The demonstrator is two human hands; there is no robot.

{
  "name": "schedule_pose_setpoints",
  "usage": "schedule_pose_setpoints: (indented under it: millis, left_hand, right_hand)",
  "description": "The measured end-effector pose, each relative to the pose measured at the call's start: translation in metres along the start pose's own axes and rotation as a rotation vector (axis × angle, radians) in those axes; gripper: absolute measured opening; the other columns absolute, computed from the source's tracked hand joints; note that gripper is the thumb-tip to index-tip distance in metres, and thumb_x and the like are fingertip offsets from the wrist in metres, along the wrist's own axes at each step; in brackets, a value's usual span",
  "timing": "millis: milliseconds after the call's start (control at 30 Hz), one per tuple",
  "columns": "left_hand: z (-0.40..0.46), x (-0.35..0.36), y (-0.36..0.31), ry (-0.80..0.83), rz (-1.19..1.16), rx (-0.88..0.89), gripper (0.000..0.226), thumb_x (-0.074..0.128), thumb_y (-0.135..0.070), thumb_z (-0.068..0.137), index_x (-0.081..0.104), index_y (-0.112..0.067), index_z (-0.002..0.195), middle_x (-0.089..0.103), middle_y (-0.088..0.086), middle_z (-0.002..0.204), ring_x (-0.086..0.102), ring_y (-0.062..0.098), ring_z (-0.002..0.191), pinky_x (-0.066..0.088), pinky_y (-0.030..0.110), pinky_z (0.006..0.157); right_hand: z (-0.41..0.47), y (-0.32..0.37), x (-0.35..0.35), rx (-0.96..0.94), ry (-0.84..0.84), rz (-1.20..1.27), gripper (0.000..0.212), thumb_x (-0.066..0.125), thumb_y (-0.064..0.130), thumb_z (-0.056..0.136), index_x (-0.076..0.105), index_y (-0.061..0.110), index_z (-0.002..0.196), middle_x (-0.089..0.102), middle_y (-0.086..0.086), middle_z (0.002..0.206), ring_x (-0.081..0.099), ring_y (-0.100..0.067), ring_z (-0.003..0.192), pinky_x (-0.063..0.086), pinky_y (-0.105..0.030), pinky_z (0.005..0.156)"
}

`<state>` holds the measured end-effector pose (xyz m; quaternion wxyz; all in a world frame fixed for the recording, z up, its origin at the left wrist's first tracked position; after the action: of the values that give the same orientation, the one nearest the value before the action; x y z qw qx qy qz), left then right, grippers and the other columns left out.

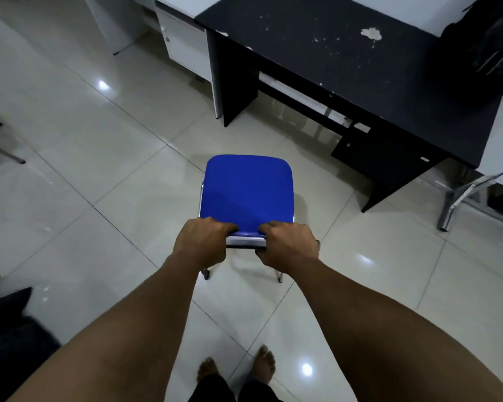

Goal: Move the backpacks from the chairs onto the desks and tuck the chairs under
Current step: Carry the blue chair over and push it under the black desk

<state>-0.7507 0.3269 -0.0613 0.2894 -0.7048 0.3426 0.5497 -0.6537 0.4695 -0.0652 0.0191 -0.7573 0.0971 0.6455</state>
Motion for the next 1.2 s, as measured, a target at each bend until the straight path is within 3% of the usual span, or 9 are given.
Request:
schedule_pose_setpoints:
  millis: [567,667,833,1200]
  left_hand:
    - [0.077,-0.013,0.048,-0.071,-0.034,0.175,0.035,0.061,-0.033,0.08,0.066,-0.034,0.115,0.072,-0.004,0.086,0.068,0.023,0.075,0.055,0.031,0.069]
    - [0.103,-0.02,0.069,-0.071,-0.011,0.191,0.038,0.06,-0.036,0.083,0.062,-0.037,0.12,0.072,-0.005,0.089,0.067,0.021,0.077,0.055,0.032,0.071]
    - [0.141,-0.028,0.09,-0.07,-0.003,0.225,0.029,0.057,-0.038,0.085,0.063,-0.035,0.113,0.07,-0.006,0.085,0.066,0.02,0.076,0.056,0.033,0.071]
    - [0.208,-0.046,0.138,-0.057,0.024,0.352,0.027,0.058,-0.041,0.085,0.064,-0.032,0.11,0.069,-0.007,0.082,0.065,0.018,0.072,0.056,0.031,0.068]
  right_hand:
    - [0.082,-0.018,-0.011,0.102,0.026,-0.033,0.039,0.05,0.058,0.085,0.058,0.033,0.114,0.065,0.009,0.094,0.064,-0.02,0.079,0.049,-0.031,0.066]
    - [0.108,-0.017,-0.018,0.152,0.003,-0.032,0.037,0.051,0.057,0.084,0.06,0.033,0.111,0.064,0.009,0.091,0.063,-0.019,0.075,0.047,-0.03,0.063]
    - [0.146,-0.026,-0.025,0.196,-0.002,-0.048,0.036,0.051,0.061,0.084,0.059,0.034,0.106,0.062,0.01,0.084,0.058,-0.016,0.066,0.048,-0.028,0.059]
    - [0.211,-0.029,-0.036,0.315,-0.02,-0.037,0.038,0.051,0.064,0.084,0.06,0.034,0.104,0.061,0.01,0.082,0.057,-0.015,0.065,0.052,-0.03,0.06]
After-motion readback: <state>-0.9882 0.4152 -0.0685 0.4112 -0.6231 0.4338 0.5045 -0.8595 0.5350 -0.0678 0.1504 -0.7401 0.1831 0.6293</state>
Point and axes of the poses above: each hand's wrist, its own z-axis towards the middle knuckle, its own x-axis out of the palm, y = z × x, the point moved 4 cm from there along z, towards the middle knuckle
